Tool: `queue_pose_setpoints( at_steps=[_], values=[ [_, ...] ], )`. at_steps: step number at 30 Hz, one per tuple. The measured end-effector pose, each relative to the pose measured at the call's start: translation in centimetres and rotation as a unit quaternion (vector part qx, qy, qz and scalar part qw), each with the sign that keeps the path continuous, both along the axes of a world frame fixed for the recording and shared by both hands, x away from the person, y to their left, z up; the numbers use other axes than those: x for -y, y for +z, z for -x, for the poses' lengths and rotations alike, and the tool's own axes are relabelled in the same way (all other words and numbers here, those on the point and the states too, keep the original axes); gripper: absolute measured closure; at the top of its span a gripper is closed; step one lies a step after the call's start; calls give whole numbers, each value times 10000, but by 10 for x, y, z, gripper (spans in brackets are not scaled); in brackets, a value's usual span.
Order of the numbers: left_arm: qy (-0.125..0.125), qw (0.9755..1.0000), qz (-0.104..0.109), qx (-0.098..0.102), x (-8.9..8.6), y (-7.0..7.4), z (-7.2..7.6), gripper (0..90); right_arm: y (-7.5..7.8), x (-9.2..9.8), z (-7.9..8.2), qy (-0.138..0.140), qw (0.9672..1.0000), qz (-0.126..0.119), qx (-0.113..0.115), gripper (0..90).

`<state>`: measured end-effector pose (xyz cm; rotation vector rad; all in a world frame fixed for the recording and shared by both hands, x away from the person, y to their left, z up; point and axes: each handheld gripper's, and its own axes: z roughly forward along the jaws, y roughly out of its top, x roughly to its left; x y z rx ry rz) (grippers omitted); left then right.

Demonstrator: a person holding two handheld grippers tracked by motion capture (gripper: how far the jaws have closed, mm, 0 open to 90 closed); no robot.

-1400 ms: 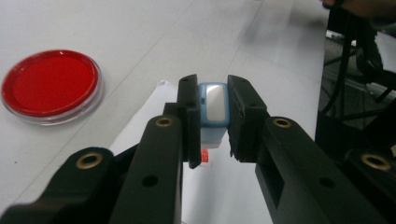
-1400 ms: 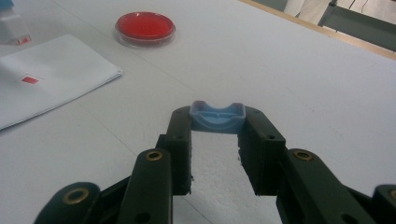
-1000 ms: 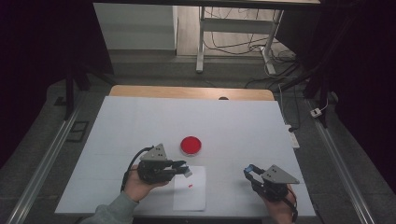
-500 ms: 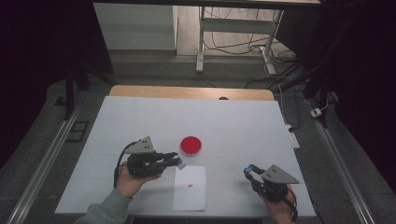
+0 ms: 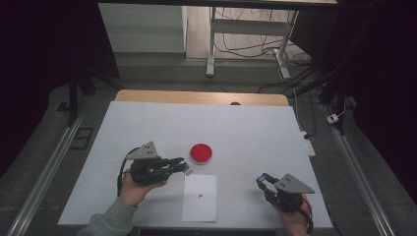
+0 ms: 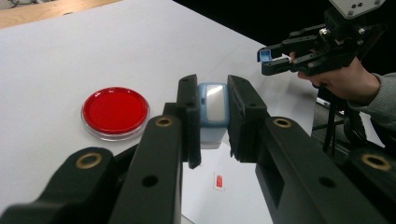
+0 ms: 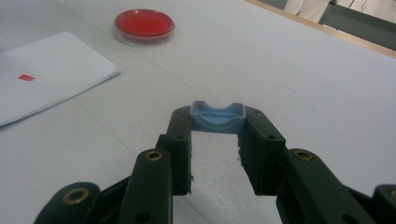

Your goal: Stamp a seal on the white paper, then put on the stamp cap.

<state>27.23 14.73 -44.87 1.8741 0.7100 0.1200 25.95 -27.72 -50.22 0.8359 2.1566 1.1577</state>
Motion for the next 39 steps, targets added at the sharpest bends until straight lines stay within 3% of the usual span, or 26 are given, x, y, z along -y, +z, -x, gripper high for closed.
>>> queue_pose_setpoints(
  at_steps=[26,39],
  values=[
    [-5,10000,-52,9,9,-4,0,760,0,-4,1,60,10000,-36,21,649],
    [4,10000,-44,33,12,-3,0,759,-2,-30,-1,315,9995,-32,20,649]
  ],
)
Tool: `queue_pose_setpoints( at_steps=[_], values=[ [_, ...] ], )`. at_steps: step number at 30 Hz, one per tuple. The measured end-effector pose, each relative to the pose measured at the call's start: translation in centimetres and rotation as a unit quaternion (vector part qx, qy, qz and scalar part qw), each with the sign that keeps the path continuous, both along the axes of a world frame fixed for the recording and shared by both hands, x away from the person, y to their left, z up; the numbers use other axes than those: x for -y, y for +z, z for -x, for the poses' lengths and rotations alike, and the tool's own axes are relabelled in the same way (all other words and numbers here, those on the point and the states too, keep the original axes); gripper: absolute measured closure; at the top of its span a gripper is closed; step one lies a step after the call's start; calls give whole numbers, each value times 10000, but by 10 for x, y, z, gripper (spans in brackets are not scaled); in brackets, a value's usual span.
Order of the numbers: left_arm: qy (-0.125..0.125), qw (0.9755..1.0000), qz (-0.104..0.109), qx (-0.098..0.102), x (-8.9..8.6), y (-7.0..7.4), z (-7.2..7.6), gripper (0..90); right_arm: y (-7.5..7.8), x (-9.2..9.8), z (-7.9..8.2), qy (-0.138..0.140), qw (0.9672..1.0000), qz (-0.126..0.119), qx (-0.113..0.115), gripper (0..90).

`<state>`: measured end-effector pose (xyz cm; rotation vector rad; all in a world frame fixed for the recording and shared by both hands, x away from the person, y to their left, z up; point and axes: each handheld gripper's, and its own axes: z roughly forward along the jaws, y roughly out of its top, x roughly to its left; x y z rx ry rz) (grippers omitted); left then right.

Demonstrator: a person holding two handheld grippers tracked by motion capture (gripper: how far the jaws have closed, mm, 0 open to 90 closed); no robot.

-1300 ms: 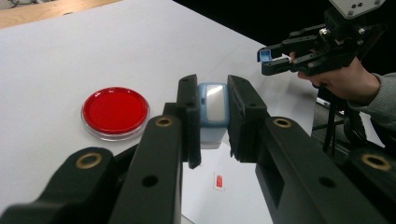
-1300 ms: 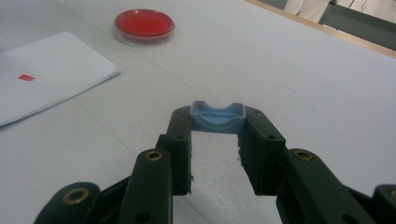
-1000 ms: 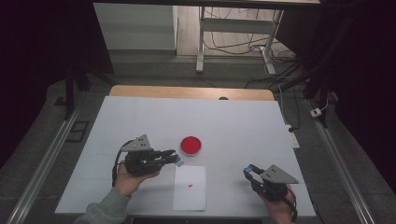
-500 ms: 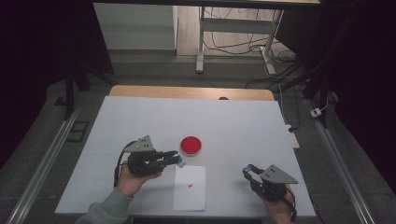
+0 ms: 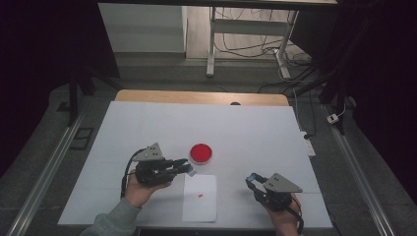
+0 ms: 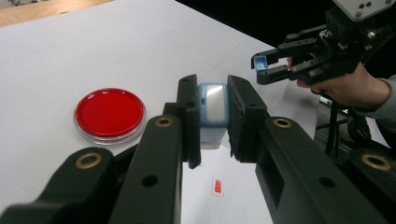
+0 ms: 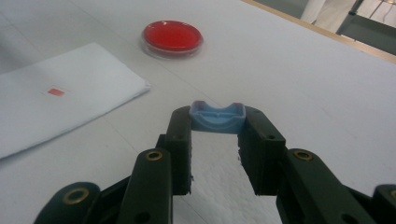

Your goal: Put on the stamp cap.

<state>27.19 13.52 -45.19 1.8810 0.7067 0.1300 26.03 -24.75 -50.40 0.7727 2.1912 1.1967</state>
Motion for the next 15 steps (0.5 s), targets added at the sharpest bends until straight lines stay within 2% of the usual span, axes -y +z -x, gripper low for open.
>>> queue_pose_setpoints(
  at_steps=[15],
  values=[
    [-36,10000,45,7,4,1,0,760,-6,-40,2,405,9991,91,54,649]
  ],
)
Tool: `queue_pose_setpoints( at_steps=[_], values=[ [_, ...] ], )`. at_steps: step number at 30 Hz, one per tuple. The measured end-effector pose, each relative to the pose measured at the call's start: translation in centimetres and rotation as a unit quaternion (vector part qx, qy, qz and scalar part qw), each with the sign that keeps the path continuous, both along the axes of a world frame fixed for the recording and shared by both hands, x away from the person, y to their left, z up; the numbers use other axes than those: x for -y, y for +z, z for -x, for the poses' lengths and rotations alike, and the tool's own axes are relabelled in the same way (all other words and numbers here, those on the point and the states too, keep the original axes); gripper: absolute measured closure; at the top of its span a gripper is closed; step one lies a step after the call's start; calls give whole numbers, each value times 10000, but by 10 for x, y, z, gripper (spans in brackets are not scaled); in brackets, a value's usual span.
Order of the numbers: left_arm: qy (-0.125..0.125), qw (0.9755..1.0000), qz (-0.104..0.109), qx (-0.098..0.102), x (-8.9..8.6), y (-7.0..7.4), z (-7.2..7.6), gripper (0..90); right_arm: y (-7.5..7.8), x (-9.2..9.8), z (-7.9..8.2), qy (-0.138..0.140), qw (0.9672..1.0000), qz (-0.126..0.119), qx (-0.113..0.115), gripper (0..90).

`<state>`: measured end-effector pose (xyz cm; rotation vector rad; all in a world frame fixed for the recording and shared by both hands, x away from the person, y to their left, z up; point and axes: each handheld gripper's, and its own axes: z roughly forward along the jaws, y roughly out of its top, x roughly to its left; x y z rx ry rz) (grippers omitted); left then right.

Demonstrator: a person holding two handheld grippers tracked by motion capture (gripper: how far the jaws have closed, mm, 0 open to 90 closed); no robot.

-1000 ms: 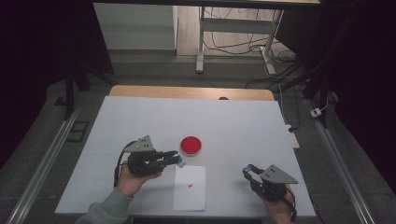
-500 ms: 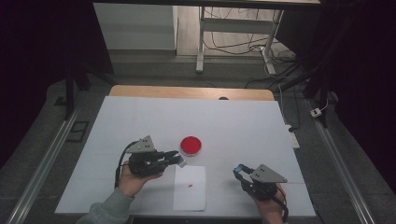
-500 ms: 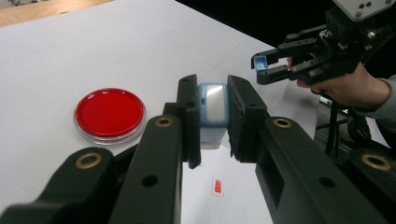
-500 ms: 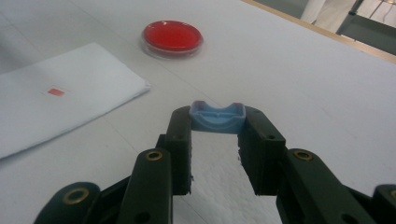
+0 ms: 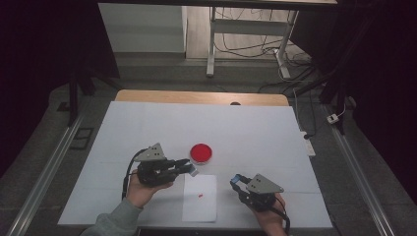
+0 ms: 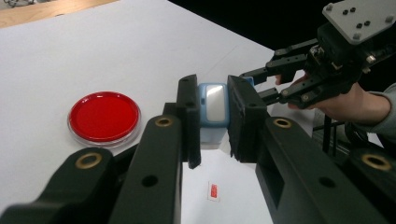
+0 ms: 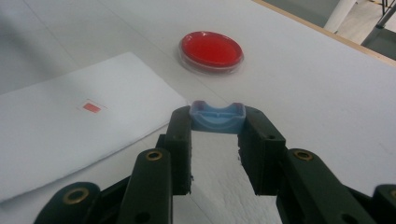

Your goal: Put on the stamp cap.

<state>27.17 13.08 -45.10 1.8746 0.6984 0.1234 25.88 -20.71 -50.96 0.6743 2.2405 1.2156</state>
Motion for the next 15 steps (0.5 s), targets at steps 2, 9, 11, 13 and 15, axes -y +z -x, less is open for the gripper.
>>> queue_pose_setpoints(
  at_steps=[2,9,11,13,15],
  values=[
    [-5,10000,0,-2,1,0,0,760,0,-4,1,20,10000,1,-14,649],
    [-20,10000,4,3,4,0,-1,760,-2,-13,1,101,9999,28,8,649],
    [-28,10000,6,3,4,0,-1,759,-2,-15,2,116,9999,49,12,649],
    [-26,10000,5,12,5,0,-1,760,-3,-17,2,132,9999,46,18,649],
    [-29,10000,2,15,5,0,-1,759,-3,-18,2,125,9999,59,9,649]
  ],
)
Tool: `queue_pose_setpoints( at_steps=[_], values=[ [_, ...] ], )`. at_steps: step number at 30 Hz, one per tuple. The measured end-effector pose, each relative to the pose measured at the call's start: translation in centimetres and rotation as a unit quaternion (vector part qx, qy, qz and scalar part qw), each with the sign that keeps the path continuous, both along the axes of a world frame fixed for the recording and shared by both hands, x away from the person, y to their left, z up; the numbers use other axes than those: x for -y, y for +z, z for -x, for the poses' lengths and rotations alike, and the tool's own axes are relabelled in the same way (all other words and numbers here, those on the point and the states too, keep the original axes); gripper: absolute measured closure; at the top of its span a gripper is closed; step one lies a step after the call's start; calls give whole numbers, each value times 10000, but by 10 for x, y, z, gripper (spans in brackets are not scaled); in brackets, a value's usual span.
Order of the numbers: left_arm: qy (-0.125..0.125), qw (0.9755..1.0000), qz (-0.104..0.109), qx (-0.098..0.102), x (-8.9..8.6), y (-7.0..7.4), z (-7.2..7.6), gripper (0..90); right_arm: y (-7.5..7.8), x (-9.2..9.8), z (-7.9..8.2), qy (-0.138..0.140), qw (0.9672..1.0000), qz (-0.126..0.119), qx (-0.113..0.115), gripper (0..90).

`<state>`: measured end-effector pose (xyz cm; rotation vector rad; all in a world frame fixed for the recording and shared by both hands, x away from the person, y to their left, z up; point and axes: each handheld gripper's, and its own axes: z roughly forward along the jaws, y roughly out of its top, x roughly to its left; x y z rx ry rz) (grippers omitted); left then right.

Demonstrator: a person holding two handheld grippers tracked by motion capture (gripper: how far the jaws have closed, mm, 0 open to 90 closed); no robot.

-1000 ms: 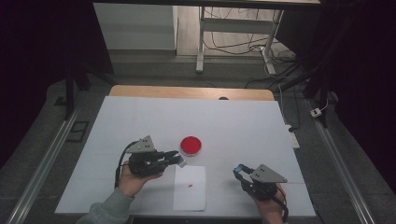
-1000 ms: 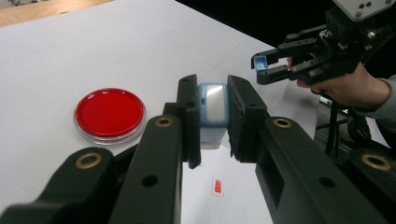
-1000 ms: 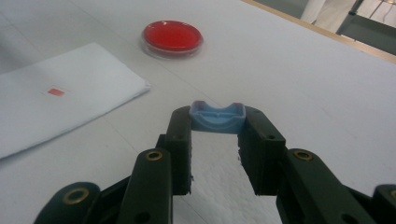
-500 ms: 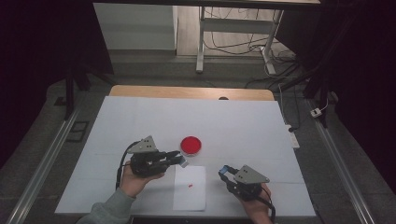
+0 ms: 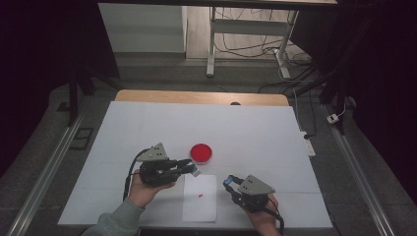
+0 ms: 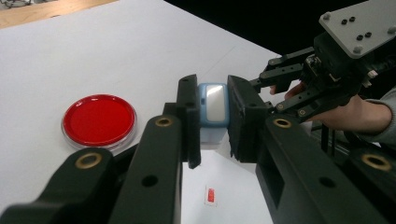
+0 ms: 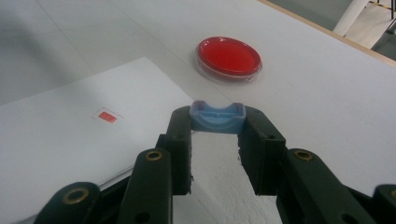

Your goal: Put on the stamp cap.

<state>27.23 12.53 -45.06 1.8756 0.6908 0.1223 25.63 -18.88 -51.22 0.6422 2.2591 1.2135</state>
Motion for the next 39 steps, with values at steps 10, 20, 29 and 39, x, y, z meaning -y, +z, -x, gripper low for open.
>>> queue_pose_setpoints(
  at_steps=[10,20,29,39],
  values=[
    [-29,10000,-13,1,3,0,0,759,-2,-11,0,96,9999,20,-32,648],
    [-74,10000,-21,10,10,0,0,759,-5,-26,1,237,9997,25,-17,649],
    [-132,9999,-47,24,19,1,1,759,-5,-37,2,264,9996,30,52,648],
    [-123,9999,-79,4,29,-2,1,759,-5,-46,3,289,9994,76,155,648]
  ],
)
